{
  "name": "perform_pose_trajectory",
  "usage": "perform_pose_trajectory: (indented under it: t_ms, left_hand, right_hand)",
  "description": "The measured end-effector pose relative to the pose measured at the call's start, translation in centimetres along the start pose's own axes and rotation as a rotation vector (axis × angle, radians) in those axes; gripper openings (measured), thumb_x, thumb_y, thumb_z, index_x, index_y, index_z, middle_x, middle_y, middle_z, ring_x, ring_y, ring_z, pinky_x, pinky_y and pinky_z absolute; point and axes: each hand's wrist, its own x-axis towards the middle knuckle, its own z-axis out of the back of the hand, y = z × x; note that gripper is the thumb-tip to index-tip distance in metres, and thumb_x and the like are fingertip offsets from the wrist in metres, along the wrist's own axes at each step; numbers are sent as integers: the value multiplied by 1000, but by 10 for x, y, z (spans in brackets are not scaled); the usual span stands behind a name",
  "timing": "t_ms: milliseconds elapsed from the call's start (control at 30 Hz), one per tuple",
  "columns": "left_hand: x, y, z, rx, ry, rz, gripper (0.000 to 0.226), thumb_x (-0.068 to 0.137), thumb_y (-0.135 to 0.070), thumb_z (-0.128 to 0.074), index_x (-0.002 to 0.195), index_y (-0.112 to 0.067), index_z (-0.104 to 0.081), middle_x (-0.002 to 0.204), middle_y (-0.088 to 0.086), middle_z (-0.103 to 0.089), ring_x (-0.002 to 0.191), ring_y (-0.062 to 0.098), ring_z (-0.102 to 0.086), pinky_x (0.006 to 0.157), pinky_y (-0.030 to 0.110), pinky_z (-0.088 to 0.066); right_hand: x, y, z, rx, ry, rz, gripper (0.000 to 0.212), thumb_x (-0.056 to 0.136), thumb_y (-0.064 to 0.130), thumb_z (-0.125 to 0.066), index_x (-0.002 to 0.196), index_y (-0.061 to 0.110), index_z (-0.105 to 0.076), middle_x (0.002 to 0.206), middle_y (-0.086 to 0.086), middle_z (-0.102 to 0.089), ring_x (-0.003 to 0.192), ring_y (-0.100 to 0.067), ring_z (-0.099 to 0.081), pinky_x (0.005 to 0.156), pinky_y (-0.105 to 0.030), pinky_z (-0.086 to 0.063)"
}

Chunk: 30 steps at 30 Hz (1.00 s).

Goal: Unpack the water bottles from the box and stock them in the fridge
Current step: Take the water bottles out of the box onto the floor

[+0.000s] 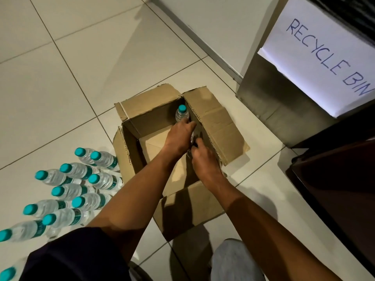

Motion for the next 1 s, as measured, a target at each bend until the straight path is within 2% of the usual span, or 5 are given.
perform_pose_trajectory:
  t_ms: [233, 433, 667, 867, 1000]
  left_hand:
    - [-40, 21, 12, -134, -104, 30, 20, 90, -10, -61, 109, -6, -59, 111, 13, -53, 91, 23, -57, 78, 35, -56]
    - [-87, 41, 40, -206, -207, 70, 31, 89, -16, -66, 119, -11, -60, 113, 7, -53, 95, 17, -57, 82, 27, -54]
    - [-127, 60, 93, -187, -324, 62, 30, 86, -18, -69, 114, -14, -60, 113, 5, -57, 99, 17, -55, 83, 26, -52]
    - [-173, 85, 152, -146, -434, 96, 30, 86, -19, -67, 114, -9, -60, 109, 9, -58, 94, 19, -55, 80, 30, -52]
    - [-209, 114, 193, -113, -524, 153, 29, 85, -19, -67, 111, -8, -61, 104, 10, -60, 90, 21, -55, 76, 28, -46]
  right_hand:
    - [-15, -4, 0, 79, -11, -27, 40, 82, 9, -73, 119, 13, -57, 123, -8, -45, 101, -21, -56, 80, -31, -51]
    - [-27, 11, 14, 16, -41, -77, 44, 77, 14, -80, 117, 19, -61, 120, -5, -48, 101, -21, -58, 78, -32, -52]
    - [-26, 53, 46, 124, -188, 40, 36, 89, 20, -69, 122, 16, -58, 124, -7, -48, 98, -16, -55, 75, -21, -44]
    - [-24, 114, 81, 196, -329, 255, 33, 84, 8, -73, 115, 5, -63, 114, -15, -55, 95, -22, -60, 74, -28, -56]
    - [-22, 157, 96, 232, -304, 329, 30, 92, 14, -63, 121, 7, -59, 119, -12, -51, 97, -20, -57, 75, -23, -49]
